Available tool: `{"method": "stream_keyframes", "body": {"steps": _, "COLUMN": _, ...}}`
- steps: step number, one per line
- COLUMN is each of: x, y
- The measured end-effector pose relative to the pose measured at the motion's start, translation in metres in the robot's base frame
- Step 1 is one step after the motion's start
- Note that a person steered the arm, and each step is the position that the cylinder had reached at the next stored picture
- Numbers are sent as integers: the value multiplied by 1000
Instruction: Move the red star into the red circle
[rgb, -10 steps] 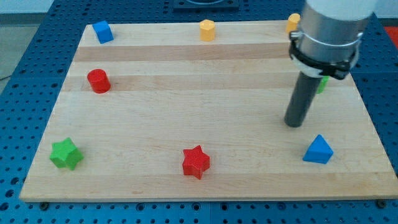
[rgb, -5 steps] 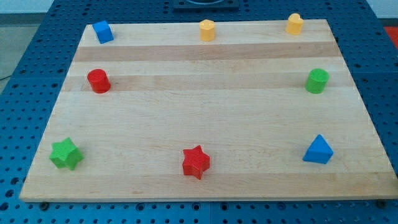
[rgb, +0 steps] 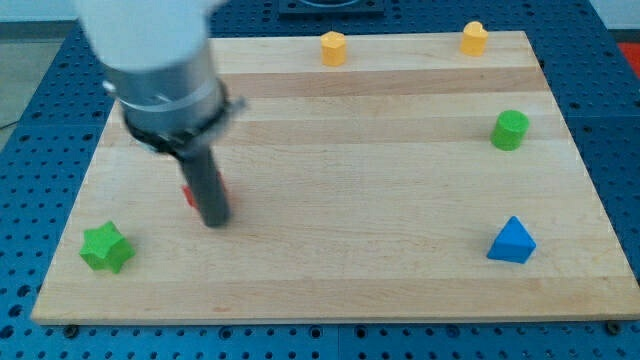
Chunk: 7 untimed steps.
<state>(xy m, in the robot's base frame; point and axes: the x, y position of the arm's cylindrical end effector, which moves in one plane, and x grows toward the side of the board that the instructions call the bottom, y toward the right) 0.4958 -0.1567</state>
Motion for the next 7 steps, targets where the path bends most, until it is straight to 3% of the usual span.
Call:
{"method": "stream_keyframes", "body": {"steps": 1, "x": -25, "y": -11}}
{"method": "stream_keyframes", "body": {"steps": 3, "x": -25, "y": 10}}
{"method": "stream_keyframes", "body": {"steps": 5, "x": -52, "y": -66}}
{"method": "stream_keyframes", "body": {"steps": 6, "x": -44, "y": -46}}
{"method": "stream_keyframes", "body": {"steps": 7, "x": -28, "y": 11}}
